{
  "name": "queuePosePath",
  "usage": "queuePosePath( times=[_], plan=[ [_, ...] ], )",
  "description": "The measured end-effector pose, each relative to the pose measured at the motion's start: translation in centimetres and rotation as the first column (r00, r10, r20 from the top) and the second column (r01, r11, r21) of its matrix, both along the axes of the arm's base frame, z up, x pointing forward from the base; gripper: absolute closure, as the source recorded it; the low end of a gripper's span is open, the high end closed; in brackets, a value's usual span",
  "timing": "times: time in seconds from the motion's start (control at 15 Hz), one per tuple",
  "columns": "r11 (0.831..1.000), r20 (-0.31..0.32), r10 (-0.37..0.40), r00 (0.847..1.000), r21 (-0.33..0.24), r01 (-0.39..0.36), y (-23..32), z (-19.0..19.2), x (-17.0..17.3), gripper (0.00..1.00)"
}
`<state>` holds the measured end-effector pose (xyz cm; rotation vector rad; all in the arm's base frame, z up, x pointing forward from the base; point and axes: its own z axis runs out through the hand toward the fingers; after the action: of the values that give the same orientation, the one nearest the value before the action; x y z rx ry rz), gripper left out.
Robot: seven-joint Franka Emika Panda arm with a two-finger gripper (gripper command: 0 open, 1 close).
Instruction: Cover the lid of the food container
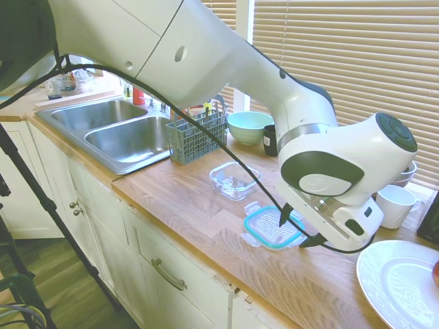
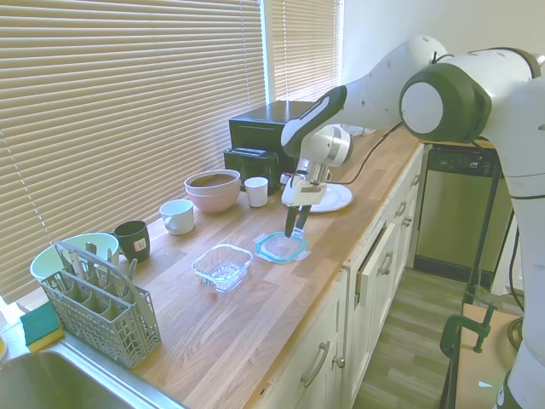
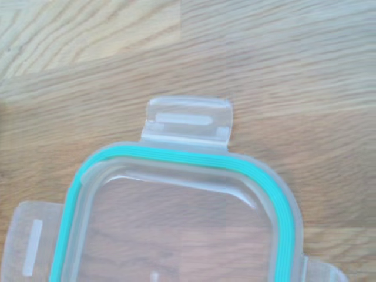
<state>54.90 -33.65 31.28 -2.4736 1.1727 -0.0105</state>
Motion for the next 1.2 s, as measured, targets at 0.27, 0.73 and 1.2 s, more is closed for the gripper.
queuePosePath(
  times=[0.27, 0.73, 1.2],
  plan=[
    [1.000, -0.004, -0.007, 1.000, 0.002, 0.007, -0.4, -0.3, -0.3, 1.00],
    [1.000, -0.009, -0.008, 1.000, 0.006, 0.008, -0.5, -0.6, -0.4, 1.00],
    [1.000, -0.004, 0.000, 1.000, -0.011, 0.000, -0.1, 0.6, -1.2, 1.00]
  ],
)
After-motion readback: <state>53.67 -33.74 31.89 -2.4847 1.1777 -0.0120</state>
